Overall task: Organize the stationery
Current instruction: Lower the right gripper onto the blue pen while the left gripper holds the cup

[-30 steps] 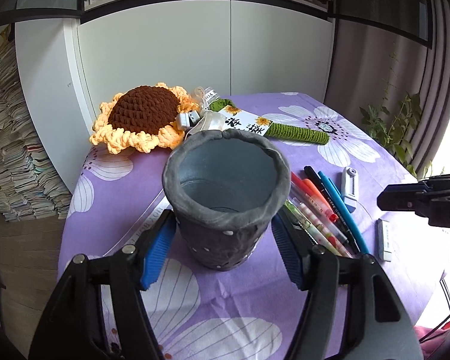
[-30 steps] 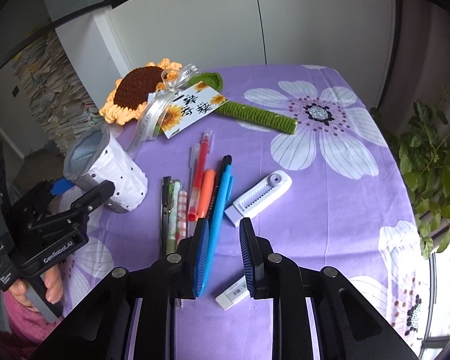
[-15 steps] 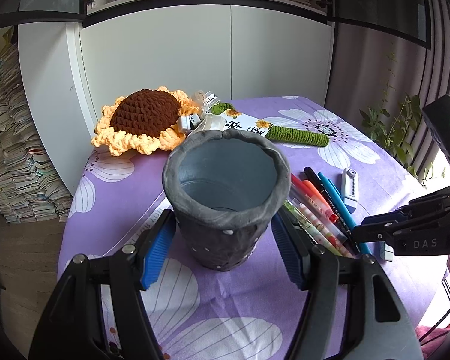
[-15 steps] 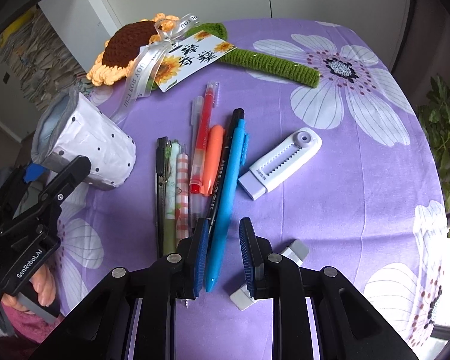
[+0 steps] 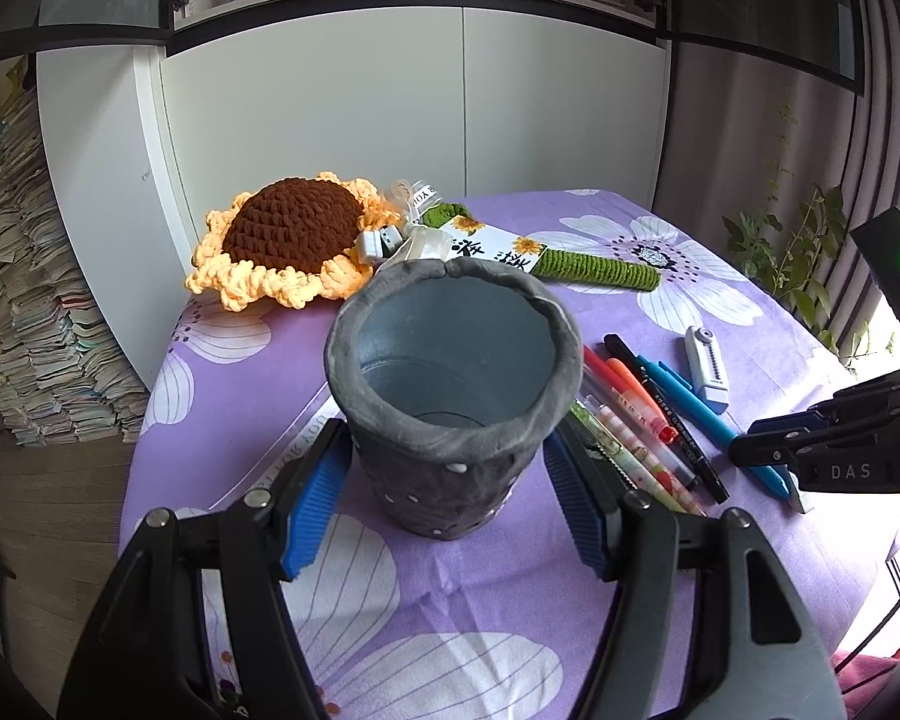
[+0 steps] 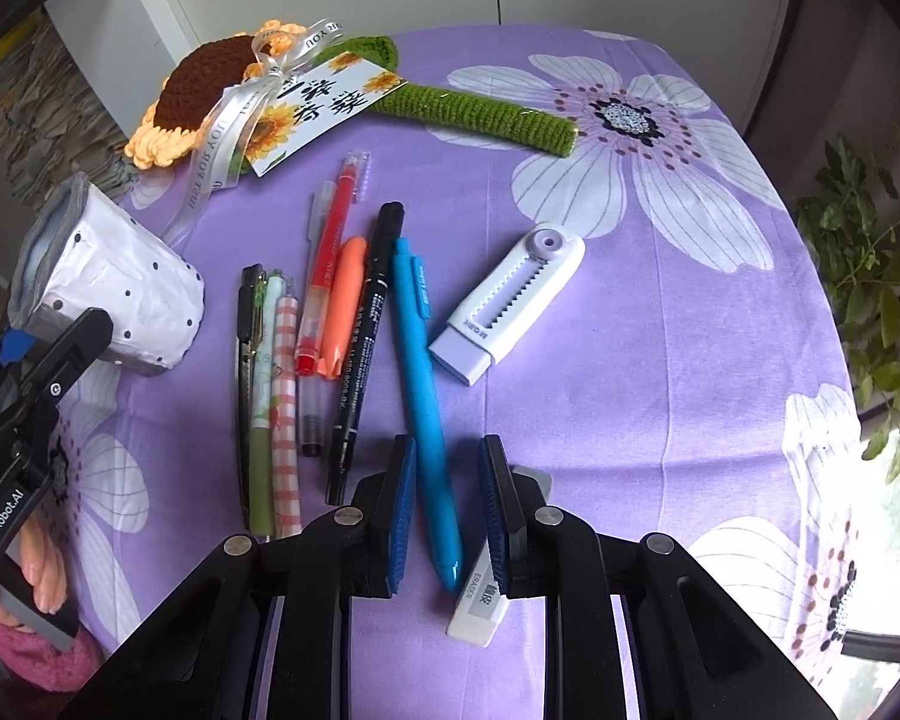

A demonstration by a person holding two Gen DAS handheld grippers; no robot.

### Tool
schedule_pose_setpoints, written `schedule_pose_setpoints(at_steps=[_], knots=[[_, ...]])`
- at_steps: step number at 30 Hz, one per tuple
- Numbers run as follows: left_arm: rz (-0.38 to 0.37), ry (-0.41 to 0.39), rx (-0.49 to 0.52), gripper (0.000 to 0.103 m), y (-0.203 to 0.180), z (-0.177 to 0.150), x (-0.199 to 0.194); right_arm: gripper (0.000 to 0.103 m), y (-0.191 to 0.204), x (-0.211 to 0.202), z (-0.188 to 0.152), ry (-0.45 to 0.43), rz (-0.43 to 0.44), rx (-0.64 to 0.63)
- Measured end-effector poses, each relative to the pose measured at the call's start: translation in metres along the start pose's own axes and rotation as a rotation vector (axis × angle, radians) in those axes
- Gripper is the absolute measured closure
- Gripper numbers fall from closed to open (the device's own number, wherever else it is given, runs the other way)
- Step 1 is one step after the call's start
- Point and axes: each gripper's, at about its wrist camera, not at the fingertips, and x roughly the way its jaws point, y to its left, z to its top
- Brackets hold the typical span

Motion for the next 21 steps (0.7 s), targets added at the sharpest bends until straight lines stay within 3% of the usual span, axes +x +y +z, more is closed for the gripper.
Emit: schedule_pose_setpoints(at_steps=[4, 10, 14, 21], knots=[[0.007, 0.004, -0.005, 0.037, 0.000, 0.001, 0.001, 0.092, 0.002, 0.000, -0.002, 0.007, 0.049, -0.018], [0.020, 0.005, -0.012, 0.037, 0.000, 0.002, 0.001, 0.092, 0.012, -0.002, -0.008, 0.022, 0.077, -0.076], [0.038, -0.021, -0.011, 0.022, 0.000, 0.003, -0.004, 0.092, 0.006, -0.005, -0.016, 0.084, 0.106, -0.070], [0.052, -0.025, -0.013, 0.023, -0.001, 0.007, -0.001, 0.092, -0.001, -0.004, -0.009, 0.097, 0.131, -0.026]])
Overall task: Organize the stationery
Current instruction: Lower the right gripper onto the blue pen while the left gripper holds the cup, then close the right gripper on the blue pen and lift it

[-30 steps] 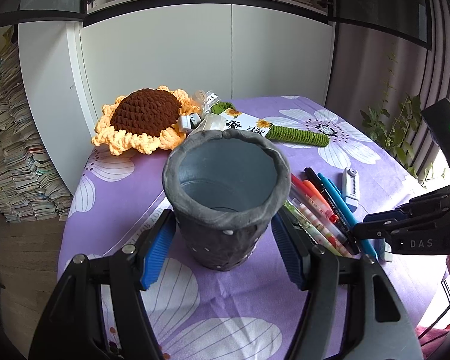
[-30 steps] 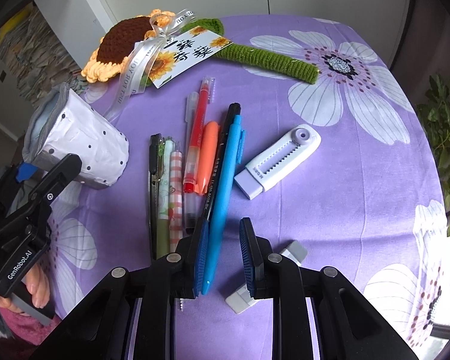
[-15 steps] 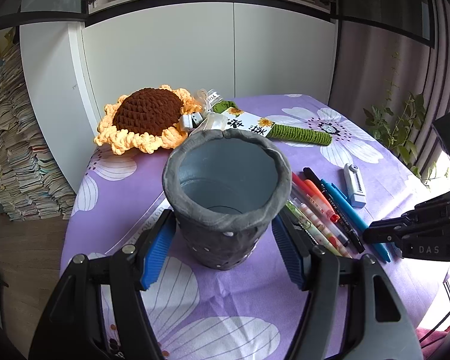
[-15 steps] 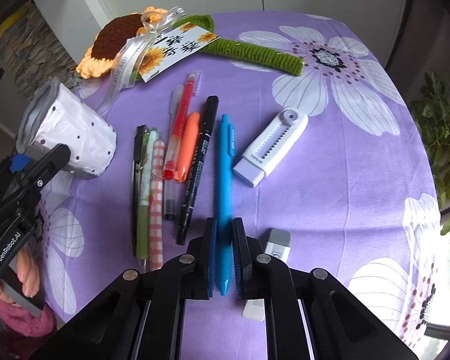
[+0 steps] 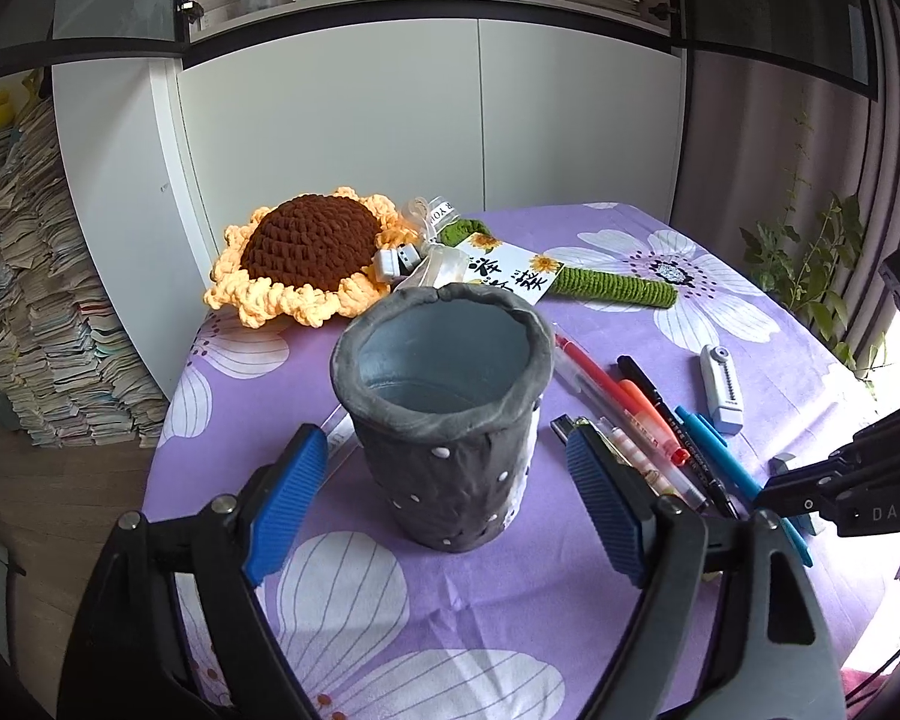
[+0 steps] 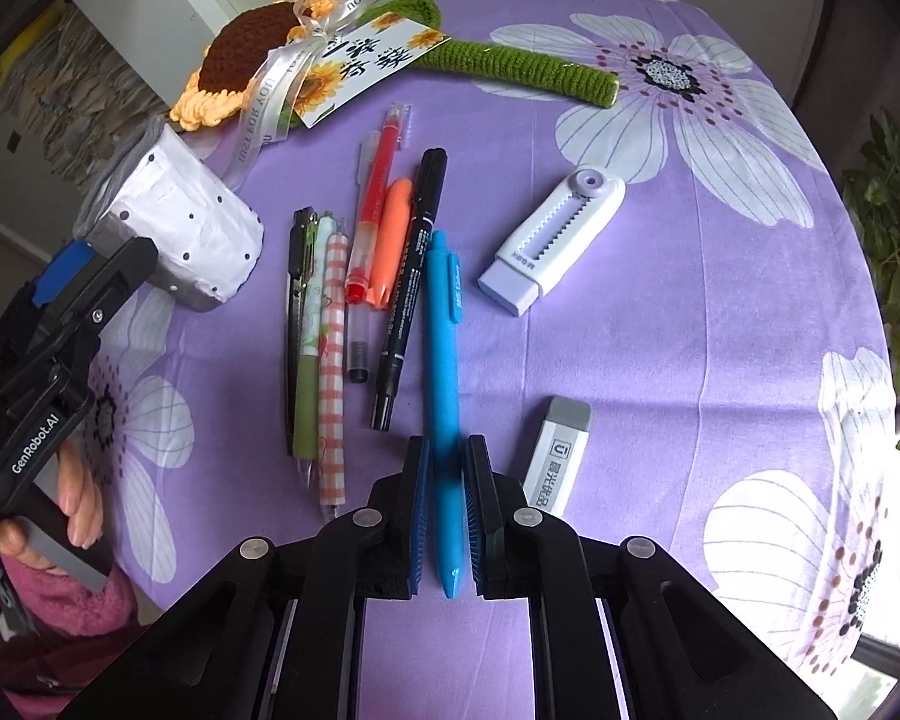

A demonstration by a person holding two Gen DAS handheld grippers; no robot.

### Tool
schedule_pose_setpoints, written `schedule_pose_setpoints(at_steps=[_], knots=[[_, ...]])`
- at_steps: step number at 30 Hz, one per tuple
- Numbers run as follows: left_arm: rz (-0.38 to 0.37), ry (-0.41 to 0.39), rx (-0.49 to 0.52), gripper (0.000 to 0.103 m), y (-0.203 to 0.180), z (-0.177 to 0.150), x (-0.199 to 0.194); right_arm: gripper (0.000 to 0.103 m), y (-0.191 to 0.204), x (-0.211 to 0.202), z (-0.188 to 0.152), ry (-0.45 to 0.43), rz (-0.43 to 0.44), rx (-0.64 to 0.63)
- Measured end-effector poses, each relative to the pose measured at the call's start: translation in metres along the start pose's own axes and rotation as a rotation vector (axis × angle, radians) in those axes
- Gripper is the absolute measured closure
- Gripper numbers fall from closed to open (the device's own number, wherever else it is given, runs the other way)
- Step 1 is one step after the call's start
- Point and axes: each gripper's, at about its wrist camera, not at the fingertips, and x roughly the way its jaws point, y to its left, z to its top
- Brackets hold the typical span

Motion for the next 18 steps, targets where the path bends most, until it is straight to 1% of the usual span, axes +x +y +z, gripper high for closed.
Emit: schedule_pose_setpoints(at_steps=[2, 3, 5, 12, 18], knots=[[-0.009, -0.003, -0.015, 0.025, 0.002, 0.001, 0.000, 0.092, 0.002, 0.001, 0.006, -0.012, -0.004, -0.007], [-0.018, -0.009, -0.021, 0.032, 0.003, 0.002, -0.001, 0.092, 0.002, 0.001, 0.009, -0.016, -0.008, -0.009], [-0.033, -0.007, -0.025, 0.041, 0.003, 0.003, -0.001, 0.092, 0.004, 0.004, 0.016, -0.020, -0.017, -0.011], [-0.046, -0.001, 0.012, 0.043, -0.001, -0.001, -0.008, 0.092, 0.010, 0.015, 0.033, -0.020, -0.037, -0.028], [-0.048, -0.002, 0.049, 0.043, -0.005, -0.004, -0.014, 0.092, 0.017, 0.021, 0.048, -0.028, -0.075, -0.049]])
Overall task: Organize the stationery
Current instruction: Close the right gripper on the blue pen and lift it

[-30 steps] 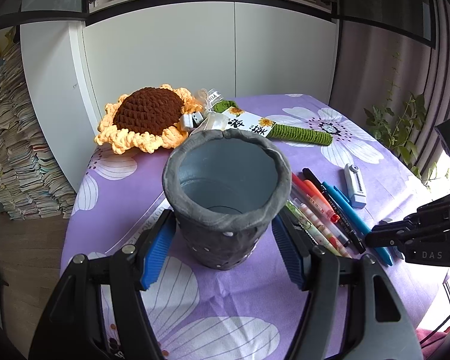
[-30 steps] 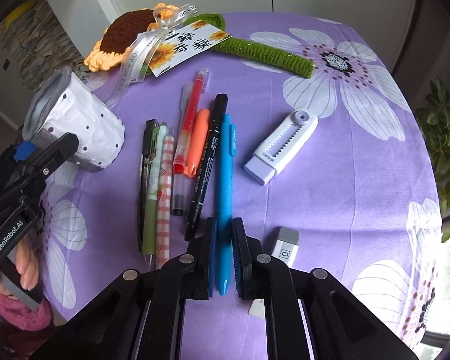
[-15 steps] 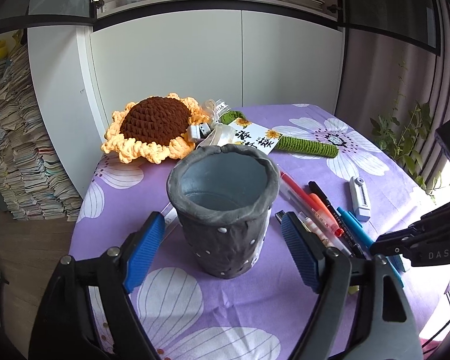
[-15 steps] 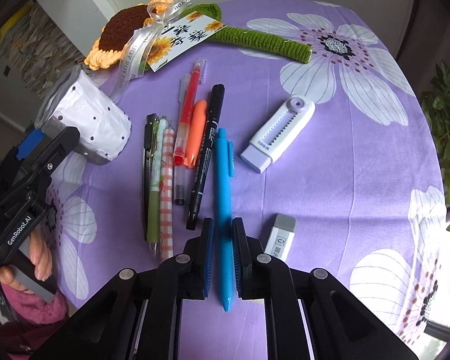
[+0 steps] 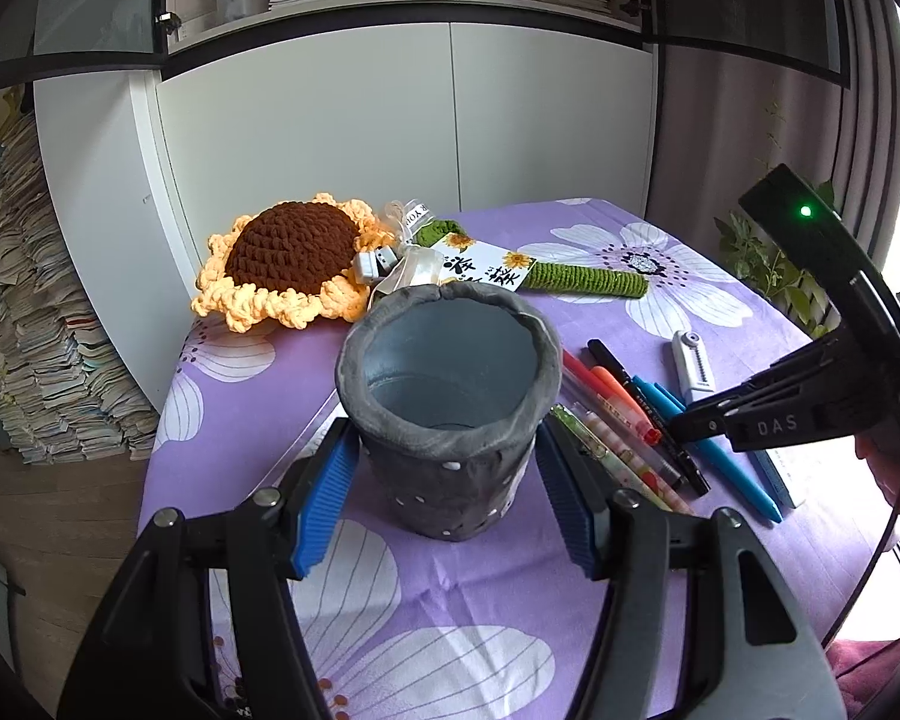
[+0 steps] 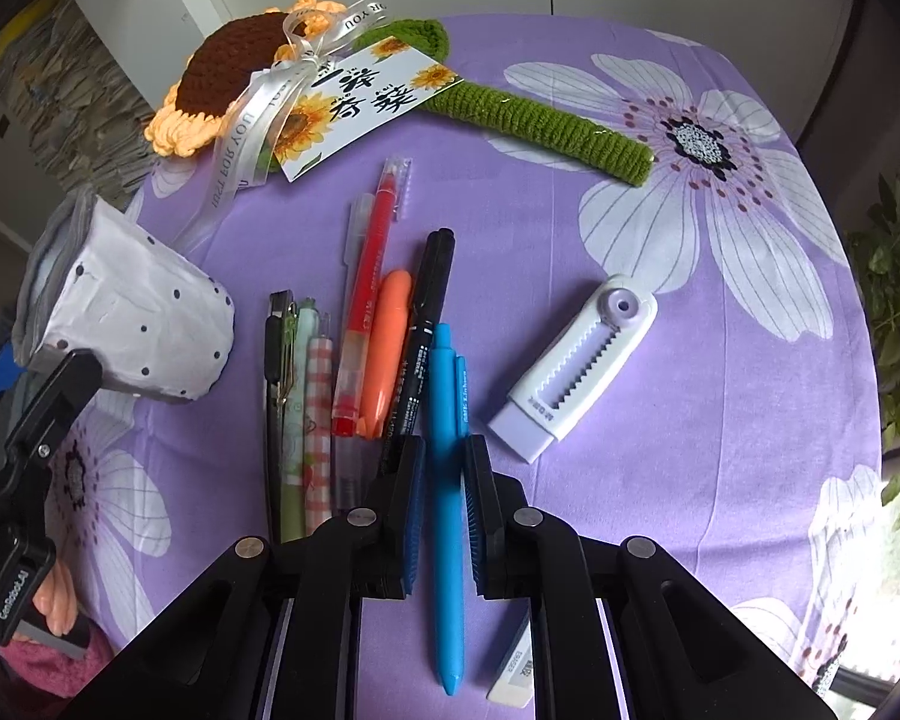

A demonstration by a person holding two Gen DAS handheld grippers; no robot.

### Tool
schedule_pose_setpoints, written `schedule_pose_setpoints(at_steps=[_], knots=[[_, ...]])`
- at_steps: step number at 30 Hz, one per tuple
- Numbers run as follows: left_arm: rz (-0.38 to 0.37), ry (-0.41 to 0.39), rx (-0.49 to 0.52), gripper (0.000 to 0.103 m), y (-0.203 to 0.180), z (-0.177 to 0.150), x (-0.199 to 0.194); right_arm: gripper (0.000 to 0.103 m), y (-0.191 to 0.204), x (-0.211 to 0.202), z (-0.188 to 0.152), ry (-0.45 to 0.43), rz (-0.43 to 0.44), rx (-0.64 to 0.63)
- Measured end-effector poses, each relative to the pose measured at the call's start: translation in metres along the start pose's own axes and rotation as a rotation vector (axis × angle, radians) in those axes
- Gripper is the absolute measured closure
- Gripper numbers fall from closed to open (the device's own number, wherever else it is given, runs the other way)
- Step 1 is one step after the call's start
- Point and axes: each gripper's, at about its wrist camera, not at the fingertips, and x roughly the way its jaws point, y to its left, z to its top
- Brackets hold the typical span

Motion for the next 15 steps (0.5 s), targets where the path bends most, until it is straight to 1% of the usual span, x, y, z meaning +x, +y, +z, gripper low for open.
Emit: schedule_pose_setpoints(at_steps=[6, 15], knots=[[-0.021, -0.002, 0.001, 0.043, 0.001, 0.000, -0.004, 0.092, -0.001, 0.000, 0.006, 0.009, -0.004, -0.004], [-0.019, 0.001, 0.012, 0.043, -0.001, 0.000, -0.004, 0.091, -0.015, 0.000, -0.002, 0.004, 0.050, 0.016]])
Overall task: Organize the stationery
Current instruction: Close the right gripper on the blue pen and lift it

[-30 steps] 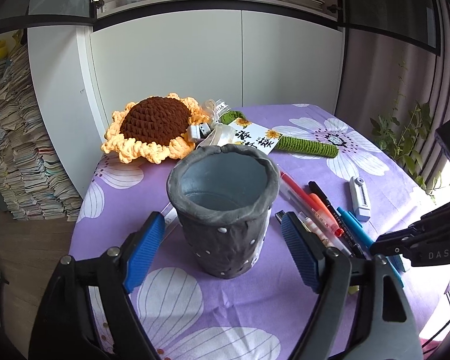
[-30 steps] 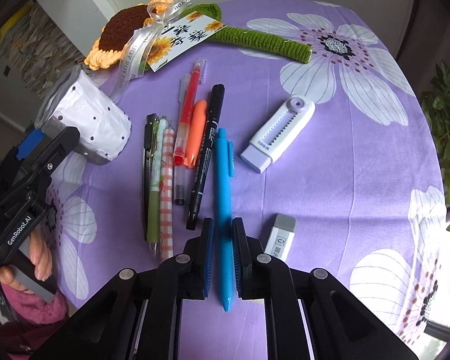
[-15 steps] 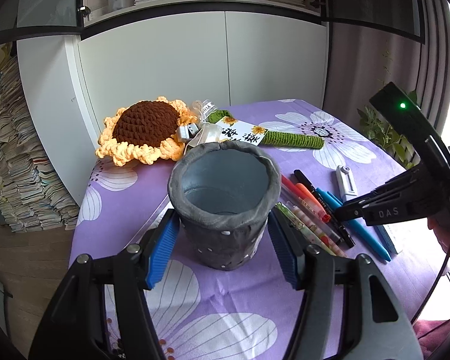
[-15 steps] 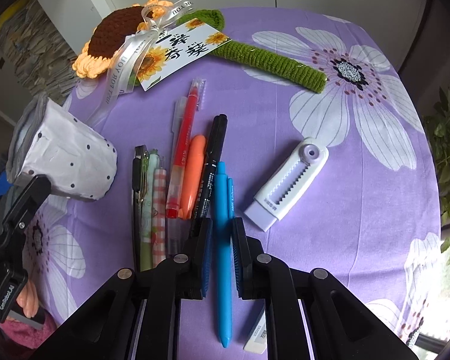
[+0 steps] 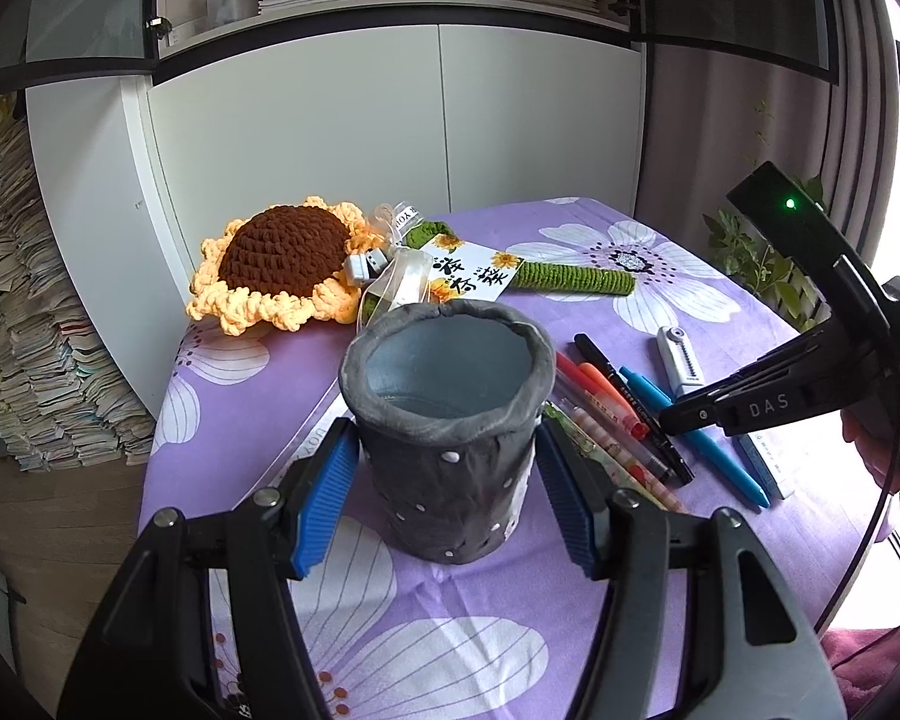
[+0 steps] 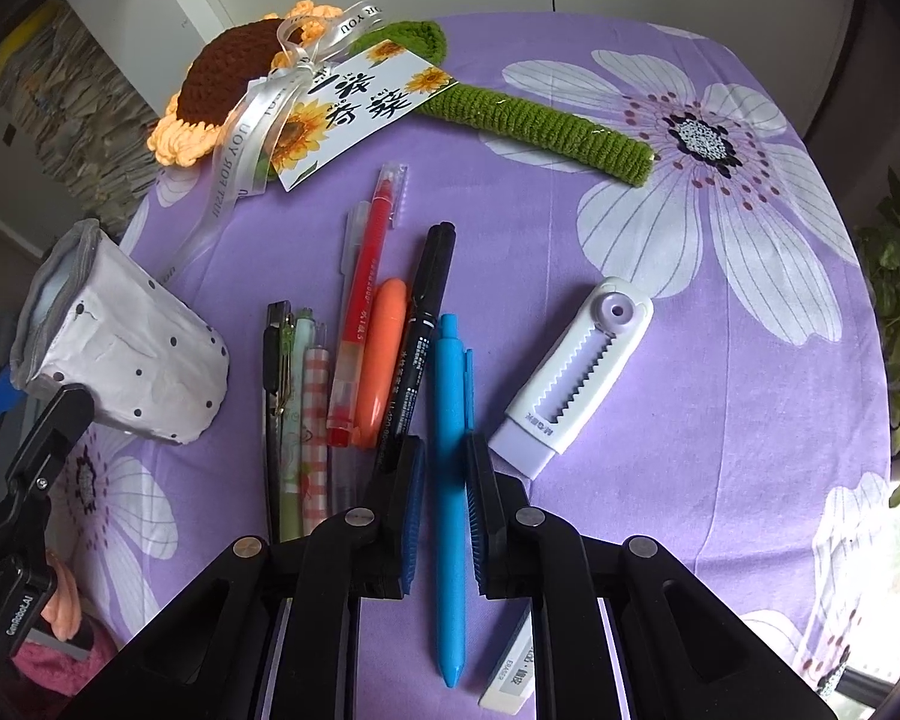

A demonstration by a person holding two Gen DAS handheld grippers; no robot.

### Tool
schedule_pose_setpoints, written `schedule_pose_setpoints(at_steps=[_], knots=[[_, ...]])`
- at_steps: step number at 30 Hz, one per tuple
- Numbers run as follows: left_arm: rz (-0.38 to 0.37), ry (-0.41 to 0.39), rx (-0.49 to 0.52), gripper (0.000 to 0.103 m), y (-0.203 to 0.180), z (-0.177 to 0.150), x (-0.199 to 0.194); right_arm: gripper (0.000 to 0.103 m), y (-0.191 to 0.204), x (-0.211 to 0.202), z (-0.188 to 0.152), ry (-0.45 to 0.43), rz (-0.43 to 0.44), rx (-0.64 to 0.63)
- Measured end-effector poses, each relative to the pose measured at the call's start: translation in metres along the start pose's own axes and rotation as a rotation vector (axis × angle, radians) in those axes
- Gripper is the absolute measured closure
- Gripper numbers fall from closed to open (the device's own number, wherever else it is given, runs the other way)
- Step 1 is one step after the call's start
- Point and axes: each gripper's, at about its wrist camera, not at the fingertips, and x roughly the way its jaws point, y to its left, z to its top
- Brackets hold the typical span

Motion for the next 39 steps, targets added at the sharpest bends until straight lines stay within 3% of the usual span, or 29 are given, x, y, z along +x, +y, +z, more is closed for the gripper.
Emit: schedule_pose_setpoints(at_steps=[6, 11, 14, 16, 19, 32, 33, 35, 39], knots=[[0.005, -0.002, -0.006, 0.043, 0.001, -0.001, -0.002, 0.083, 0.006, -0.001, -0.001, -0.004, -0.015, -0.020], [0.008, -0.004, -0.007, 0.042, 0.001, -0.001, -0.003, 0.083, 0.005, -0.001, 0.001, -0.009, -0.012, -0.034], [0.008, -0.001, -0.008, 0.042, 0.001, -0.001, -0.003, 0.082, -0.001, -0.002, 0.002, -0.023, -0.062, -0.021], [0.009, -0.001, -0.010, 0.042, 0.001, -0.001, -0.003, 0.071, -0.006, -0.003, 0.003, -0.028, -0.082, -0.011], [0.007, -0.002, -0.014, 0.042, 0.001, 0.000, -0.002, 0.069, -0.011, -0.005, 0.005, -0.032, -0.073, -0.007], [-0.001, -0.005, -0.017, 0.043, 0.001, 0.000, 0.000, 0.069, 0.003, 0.010, 0.027, -0.047, -0.157, -0.094], [-0.002, -0.005, -0.017, 0.043, 0.001, 0.000, 0.000, 0.071, 0.005, 0.010, 0.028, -0.047, -0.162, -0.102], [-0.003, -0.005, -0.018, 0.043, 0.001, 0.000, 0.000, 0.086, 0.006, 0.009, 0.028, -0.051, -0.154, -0.109], [-0.003, -0.003, -0.014, 0.043, 0.001, -0.001, 0.000, 0.089, 0.002, 0.000, 0.027, -0.078, -0.120, -0.074]])
